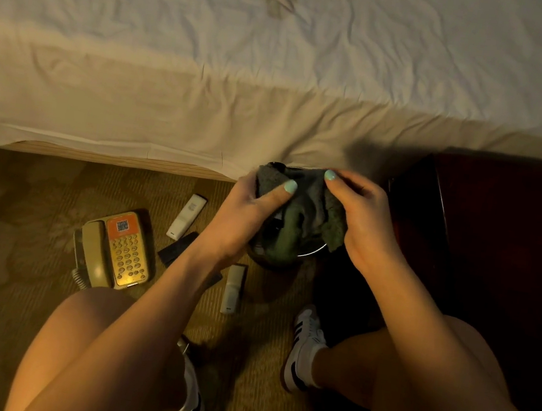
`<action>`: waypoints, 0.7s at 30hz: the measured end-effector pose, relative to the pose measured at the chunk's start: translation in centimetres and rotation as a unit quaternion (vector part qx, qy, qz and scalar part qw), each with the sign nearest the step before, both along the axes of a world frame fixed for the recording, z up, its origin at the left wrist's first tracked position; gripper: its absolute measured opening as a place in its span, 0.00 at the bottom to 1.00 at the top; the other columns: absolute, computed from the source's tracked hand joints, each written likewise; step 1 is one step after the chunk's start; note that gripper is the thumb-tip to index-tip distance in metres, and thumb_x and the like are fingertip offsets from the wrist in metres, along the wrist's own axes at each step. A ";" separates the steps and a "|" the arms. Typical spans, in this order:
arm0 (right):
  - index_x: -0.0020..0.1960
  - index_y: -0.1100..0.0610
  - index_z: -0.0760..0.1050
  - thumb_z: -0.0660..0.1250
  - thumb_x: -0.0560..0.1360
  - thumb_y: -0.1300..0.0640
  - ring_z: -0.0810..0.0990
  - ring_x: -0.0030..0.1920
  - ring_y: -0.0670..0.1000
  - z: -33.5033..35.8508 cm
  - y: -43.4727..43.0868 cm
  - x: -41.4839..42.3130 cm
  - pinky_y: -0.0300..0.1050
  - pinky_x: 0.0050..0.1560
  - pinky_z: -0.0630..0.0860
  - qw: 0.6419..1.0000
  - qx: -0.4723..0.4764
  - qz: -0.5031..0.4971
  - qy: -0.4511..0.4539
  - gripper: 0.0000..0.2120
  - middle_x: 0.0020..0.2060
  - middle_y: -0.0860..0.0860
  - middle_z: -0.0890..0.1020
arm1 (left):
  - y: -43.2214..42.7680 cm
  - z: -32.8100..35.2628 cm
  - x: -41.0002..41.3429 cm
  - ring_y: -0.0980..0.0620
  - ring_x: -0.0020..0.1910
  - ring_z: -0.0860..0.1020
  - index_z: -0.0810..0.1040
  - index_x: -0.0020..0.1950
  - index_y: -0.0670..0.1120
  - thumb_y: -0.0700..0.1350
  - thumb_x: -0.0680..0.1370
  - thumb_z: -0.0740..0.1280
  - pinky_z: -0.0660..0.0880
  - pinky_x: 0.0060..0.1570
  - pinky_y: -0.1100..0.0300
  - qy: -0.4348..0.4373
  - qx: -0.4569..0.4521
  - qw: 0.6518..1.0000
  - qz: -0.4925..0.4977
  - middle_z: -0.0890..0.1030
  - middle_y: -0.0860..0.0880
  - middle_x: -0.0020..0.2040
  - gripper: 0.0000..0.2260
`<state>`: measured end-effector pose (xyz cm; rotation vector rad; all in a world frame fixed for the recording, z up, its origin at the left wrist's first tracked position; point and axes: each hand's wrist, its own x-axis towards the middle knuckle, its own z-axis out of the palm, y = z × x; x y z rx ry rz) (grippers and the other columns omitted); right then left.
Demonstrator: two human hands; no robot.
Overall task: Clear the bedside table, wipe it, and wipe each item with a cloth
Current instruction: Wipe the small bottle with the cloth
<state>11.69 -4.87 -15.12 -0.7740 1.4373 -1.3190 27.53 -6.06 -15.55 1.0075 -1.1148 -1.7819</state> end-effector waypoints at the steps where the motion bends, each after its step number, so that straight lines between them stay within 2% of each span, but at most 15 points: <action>1: 0.43 0.56 0.82 0.68 0.75 0.63 0.83 0.47 0.54 0.1 0.0 0.0 0.50 0.53 0.79 1.000 0.002 -0.004 -0.014 0.06 0.42 0.55 0.84 | 0.1 0.1 -0.1 0.50 0.48 0.83 0.74 0.59 0.40 0.45 0.78 0.63 0.79 0.45 0.60 0.011 0.015 1.000 0.000 0.84 0.47 0.48 0.12; 4: 0.43 0.54 0.83 0.69 0.75 0.62 0.83 0.50 0.56 0.0 0.0 -0.2 0.52 0.56 0.78 1.000 -0.003 0.003 -0.006 0.06 0.43 0.55 0.85 | -0.1 -0.2 -0.2 0.52 0.47 0.83 0.75 0.57 0.42 0.47 0.83 0.57 0.78 0.44 0.61 -0.027 0.016 0.999 0.015 0.84 0.50 0.46 0.12; 7: 0.43 0.51 0.83 0.70 0.74 0.61 0.82 0.53 0.54 -0.2 0.2 -0.1 0.53 0.59 0.77 0.999 -0.021 0.027 0.039 0.06 0.44 0.53 0.85 | -0.5 -0.2 -0.1 0.53 0.48 0.81 0.75 0.57 0.42 0.52 0.83 0.58 0.76 0.43 0.62 -0.097 -0.002 0.993 0.072 0.82 0.49 0.47 0.15; 11: 0.44 0.49 0.82 0.69 0.75 0.61 0.81 0.52 0.51 -0.2 0.5 0.4 0.49 0.57 0.77 0.995 -0.020 0.067 0.073 0.08 0.44 0.50 0.84 | -0.6 -0.3 0.2 0.59 0.43 0.81 0.78 0.48 0.48 0.56 0.82 0.56 0.77 0.42 0.66 -0.138 -0.020 0.982 0.130 0.82 0.53 0.43 0.16; 13: 0.47 0.50 0.81 0.69 0.75 0.61 0.81 0.52 0.49 -0.4 0.5 0.7 0.45 0.56 0.77 0.993 -0.013 0.080 0.086 0.07 0.47 0.50 0.83 | -0.5 -0.2 0.3 0.61 0.42 0.80 0.78 0.48 0.50 0.56 0.83 0.54 0.76 0.42 0.66 -0.148 -0.032 0.979 0.136 0.81 0.54 0.42 0.16; 16: 0.53 0.50 0.78 0.69 0.75 0.57 0.80 0.54 0.47 -0.6 0.4 1.0 0.42 0.57 0.76 0.991 0.000 0.119 0.064 0.07 0.52 0.52 0.82 | -0.6 -1.0 0.5 0.55 0.47 0.80 0.76 0.54 0.44 0.56 0.82 0.57 0.77 0.46 0.61 -0.156 -0.043 0.982 0.099 0.81 0.49 0.47 0.17; 19: 0.55 0.46 0.75 0.68 0.76 0.55 0.80 0.54 0.45 -0.6 0.6 1.3 0.38 0.55 0.76 0.985 0.015 0.161 0.068 0.08 0.52 0.49 0.81 | -0.6 -1.4 0.8 0.45 0.55 0.81 0.74 0.62 0.40 0.56 0.81 0.60 0.79 0.54 0.51 -0.139 -0.024 0.989 0.042 0.81 0.43 0.55 0.21; 21: 0.53 0.43 0.75 0.68 0.77 0.54 0.80 0.55 0.45 -0.7 0.6 1.4 0.39 0.55 0.76 0.987 0.002 0.135 0.084 0.09 0.52 0.48 0.81 | -0.4 -1.1 0.8 0.47 0.53 0.82 0.75 0.60 0.39 0.51 0.83 0.59 0.79 0.50 0.56 -0.117 -0.019 0.993 0.022 0.83 0.45 0.52 0.16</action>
